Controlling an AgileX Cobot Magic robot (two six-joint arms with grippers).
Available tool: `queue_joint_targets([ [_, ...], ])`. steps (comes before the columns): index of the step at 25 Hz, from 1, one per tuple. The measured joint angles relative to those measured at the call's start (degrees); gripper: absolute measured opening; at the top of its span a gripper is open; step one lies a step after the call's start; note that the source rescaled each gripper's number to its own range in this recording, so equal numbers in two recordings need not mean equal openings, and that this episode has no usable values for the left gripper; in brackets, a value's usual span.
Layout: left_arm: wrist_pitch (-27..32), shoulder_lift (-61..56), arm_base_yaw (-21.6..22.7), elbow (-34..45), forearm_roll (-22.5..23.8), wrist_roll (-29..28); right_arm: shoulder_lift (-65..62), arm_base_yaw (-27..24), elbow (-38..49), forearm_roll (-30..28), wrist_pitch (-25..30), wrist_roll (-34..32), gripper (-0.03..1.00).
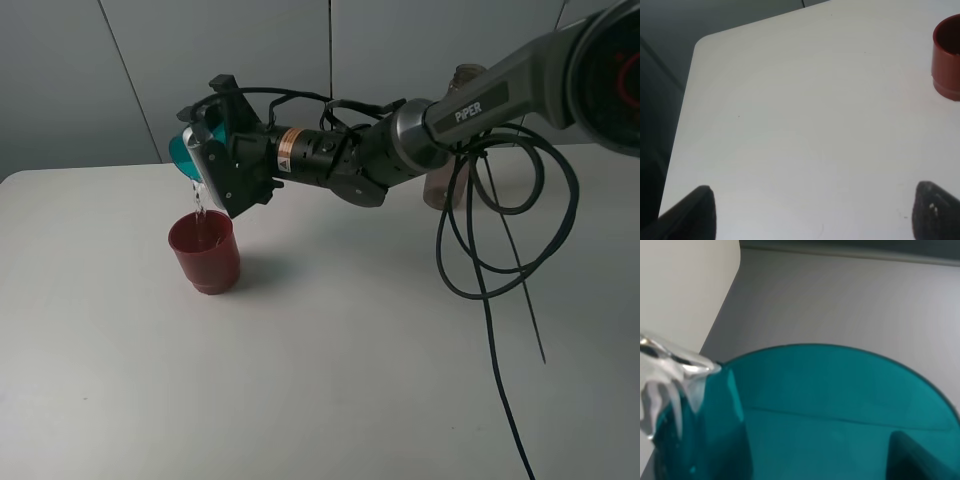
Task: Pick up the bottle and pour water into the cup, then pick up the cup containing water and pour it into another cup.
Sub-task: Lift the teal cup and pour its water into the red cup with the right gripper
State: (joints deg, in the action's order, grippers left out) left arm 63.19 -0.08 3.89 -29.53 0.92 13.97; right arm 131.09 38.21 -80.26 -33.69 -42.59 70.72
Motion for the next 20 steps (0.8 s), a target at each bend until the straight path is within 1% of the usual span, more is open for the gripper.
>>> queue_joint_targets([
  [6, 0.00, 0.00, 0.00, 0.00, 0.00, 0.00, 0.00, 0.00, 0.00, 0.00, -0.28, 2.82, 0.04],
  [13, 0.00, 0.00, 0.00, 0.00, 0.00, 0.00, 0.00, 1.12, 0.00, -0.22, -0.33, 4.16, 0.04],
  [20, 0.00, 0.00, 0.00, 0.00, 0.00, 0.00, 0.00, 1.79, 0.00, -1.03, -0.33, 8.64, 0.04],
])
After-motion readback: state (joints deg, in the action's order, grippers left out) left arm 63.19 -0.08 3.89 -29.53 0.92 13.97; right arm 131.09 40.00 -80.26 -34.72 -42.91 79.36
